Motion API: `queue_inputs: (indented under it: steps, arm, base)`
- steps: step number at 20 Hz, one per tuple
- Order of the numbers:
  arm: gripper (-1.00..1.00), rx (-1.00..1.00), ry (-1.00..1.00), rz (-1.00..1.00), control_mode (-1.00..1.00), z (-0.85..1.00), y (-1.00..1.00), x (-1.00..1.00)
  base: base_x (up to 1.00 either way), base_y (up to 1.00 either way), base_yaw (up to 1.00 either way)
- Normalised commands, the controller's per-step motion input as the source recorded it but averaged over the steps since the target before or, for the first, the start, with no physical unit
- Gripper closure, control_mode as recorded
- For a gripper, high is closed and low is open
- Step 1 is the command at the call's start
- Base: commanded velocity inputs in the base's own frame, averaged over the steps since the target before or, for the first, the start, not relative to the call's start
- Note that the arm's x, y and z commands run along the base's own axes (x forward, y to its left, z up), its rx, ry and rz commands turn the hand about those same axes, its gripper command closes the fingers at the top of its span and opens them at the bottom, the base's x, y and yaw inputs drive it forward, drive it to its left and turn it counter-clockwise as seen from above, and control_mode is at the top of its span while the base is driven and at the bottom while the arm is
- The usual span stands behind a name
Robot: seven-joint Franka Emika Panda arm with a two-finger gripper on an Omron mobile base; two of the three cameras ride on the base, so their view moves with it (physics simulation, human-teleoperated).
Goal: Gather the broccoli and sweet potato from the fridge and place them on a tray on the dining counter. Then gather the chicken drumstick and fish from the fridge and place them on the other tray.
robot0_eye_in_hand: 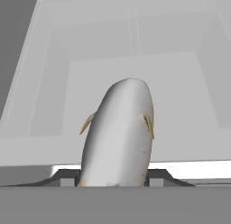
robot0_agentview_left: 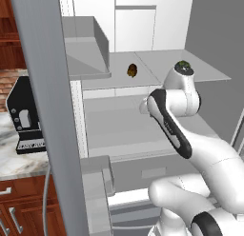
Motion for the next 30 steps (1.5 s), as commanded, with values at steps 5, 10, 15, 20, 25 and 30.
queue_inputs:
  steps: [5, 10, 15, 20, 25, 30]
  arm:
    - [1.0, -0.04, 0.02, 0.0, -1.0, 0.26, -0.13, -0.5]
    - [1.0, -0.08, 0.0, 0.0, -1.0, 0.05, -0.09, -0.7]
    - [1.0, -0.05, 0.0, 0.0, -1.0, 0.11, -0.13, -0.82]
    - [1.0, 0.0, 0.0, 0.0, -1.0, 0.25, -0.2, -0.7]
    - [1.0, 0.0, -0.03, 0.0, -1.0, 0.2, -0.03, -0.44]
    - [1.0, 0.0, -0.15, 0.0, -1.0, 0.14, 0.0, -0.31]
  base:
    - [0.0, 0.0, 0.0]
    - [0.0, 0.0, 0.0]
    - [0.0, 0.0, 0.0]
    - [0.0, 0.0, 0.0]
    - [0.0, 0.0, 0.0]
    - [0.0, 0.0, 0.0]
